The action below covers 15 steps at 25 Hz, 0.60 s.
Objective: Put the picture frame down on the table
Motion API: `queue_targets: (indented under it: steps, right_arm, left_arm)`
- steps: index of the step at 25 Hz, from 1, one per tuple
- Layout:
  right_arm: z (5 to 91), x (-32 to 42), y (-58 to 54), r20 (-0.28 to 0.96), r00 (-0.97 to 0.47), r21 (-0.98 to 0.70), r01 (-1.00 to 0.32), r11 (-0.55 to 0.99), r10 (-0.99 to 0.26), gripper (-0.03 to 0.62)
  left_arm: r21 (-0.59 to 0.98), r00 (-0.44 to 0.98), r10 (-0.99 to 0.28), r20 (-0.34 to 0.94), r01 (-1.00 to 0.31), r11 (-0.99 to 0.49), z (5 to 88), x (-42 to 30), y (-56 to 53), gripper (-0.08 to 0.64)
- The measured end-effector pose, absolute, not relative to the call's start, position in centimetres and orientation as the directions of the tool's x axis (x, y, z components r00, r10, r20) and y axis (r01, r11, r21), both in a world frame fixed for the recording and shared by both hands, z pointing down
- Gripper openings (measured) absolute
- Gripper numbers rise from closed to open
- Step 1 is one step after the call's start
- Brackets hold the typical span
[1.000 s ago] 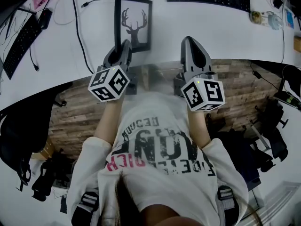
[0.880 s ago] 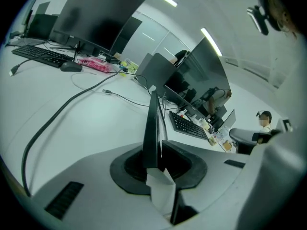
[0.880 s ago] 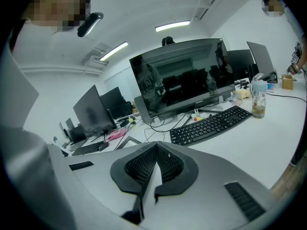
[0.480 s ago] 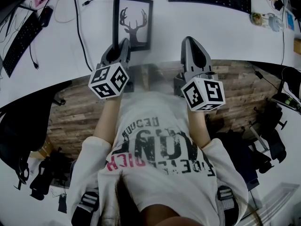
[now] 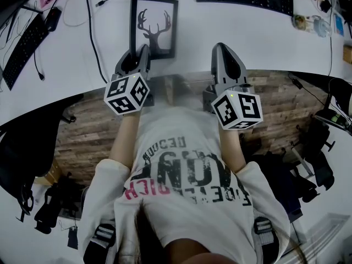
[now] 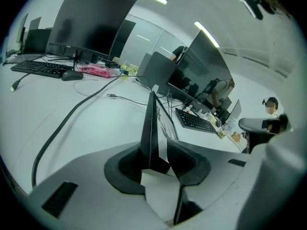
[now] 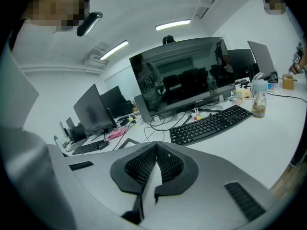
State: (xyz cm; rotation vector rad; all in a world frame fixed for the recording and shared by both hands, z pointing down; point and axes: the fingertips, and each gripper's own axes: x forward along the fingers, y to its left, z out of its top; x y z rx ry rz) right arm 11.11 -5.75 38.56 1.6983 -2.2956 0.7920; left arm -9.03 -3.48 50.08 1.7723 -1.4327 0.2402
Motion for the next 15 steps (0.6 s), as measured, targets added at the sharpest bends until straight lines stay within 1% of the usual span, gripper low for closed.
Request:
queue_targets:
  steps: [15]
  right_arm:
    - [38.8,11.2,-5.8,0.446,-0.336,-0.308,-0.928,0.210,-0.830,0.002]
  left_arm:
    - [0.423,0.291,-0.715,0.636,-0.906,0.008,51.5,-10.2,-3.4,0.180]
